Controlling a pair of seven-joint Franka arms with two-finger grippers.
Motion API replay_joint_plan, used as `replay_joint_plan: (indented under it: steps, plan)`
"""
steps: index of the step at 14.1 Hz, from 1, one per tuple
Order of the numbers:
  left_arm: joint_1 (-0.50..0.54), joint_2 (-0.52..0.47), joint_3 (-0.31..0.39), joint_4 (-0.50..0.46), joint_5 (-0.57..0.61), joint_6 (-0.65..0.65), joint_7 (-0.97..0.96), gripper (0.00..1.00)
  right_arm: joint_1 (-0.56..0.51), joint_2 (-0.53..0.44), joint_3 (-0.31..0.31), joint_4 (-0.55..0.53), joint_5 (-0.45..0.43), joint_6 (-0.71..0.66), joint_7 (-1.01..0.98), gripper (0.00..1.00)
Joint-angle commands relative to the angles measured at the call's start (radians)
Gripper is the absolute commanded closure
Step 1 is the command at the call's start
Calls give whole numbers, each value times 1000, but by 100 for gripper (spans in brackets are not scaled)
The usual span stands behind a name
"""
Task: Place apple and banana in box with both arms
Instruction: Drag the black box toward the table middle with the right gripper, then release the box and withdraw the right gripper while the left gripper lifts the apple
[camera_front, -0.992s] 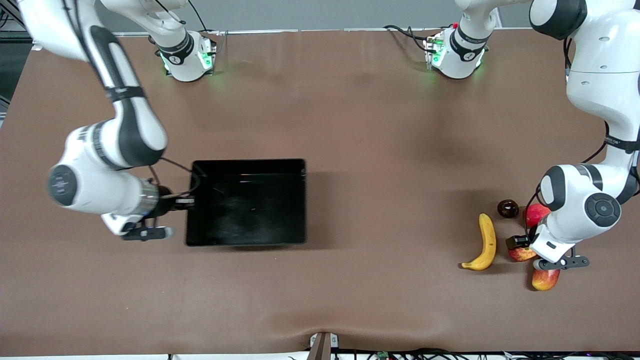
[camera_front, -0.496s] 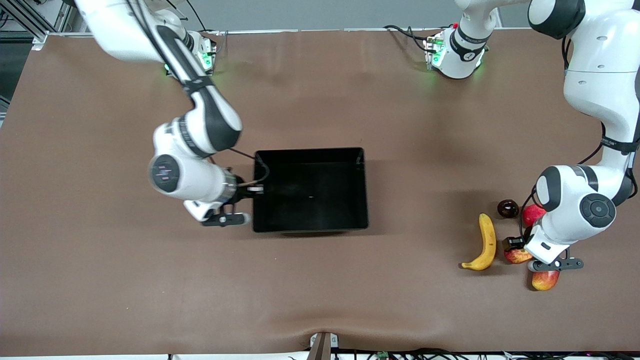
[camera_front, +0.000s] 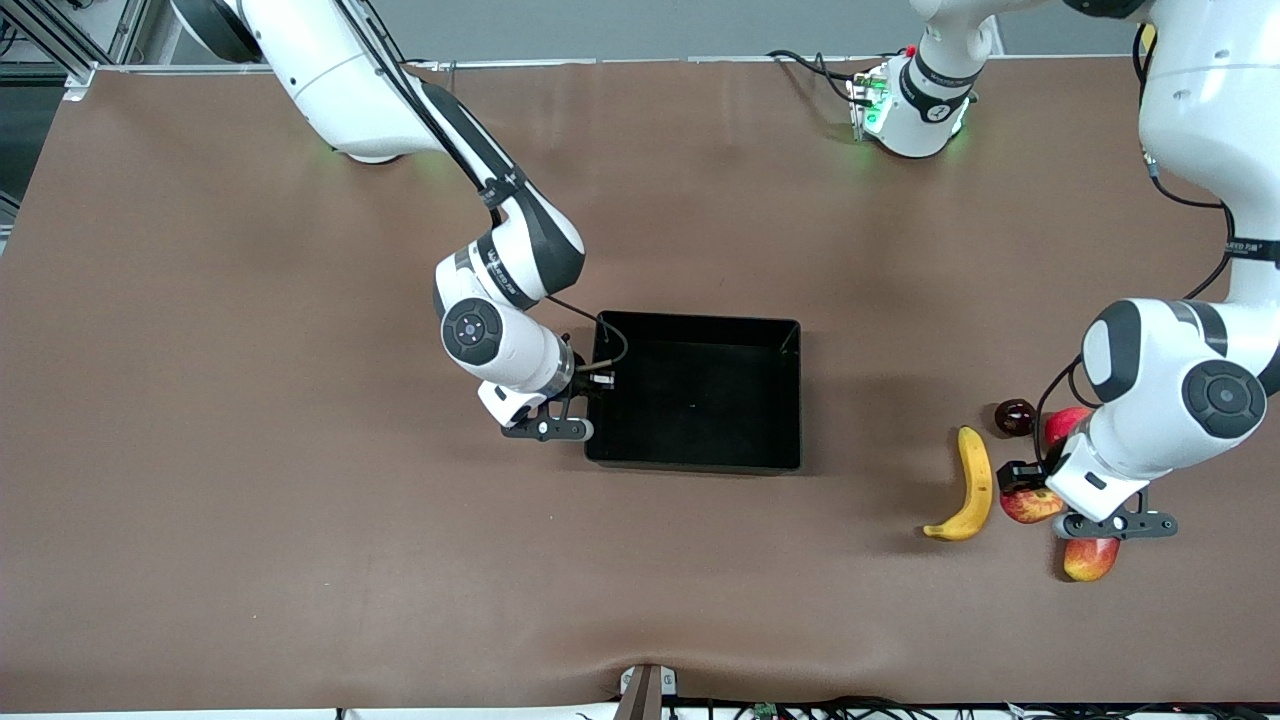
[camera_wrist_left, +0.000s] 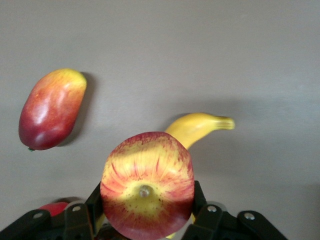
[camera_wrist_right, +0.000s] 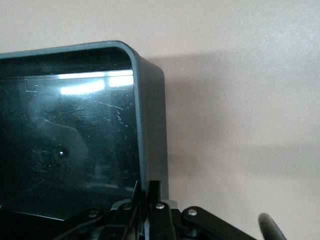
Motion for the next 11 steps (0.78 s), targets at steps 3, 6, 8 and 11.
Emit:
replay_joint_plan:
  steps: [3,6,8,11]
  plan:
    - [-15,-19,-41,-19,17,-13,-98,100,-18,-16,-12,92,-82,-52,21,0]
    - [-49,-17,-40,-18,25,-13,-152,100,-50,-28,-51,212,-104,-217,12,0]
    - [-64,-9,-42,-19,25,-13,-174,100,-105,-45,-58,279,-106,-337,13,0]
    - [-69,-12,-43,-28,25,-13,-207,100,-179,-132,-68,296,-124,-414,13,0]
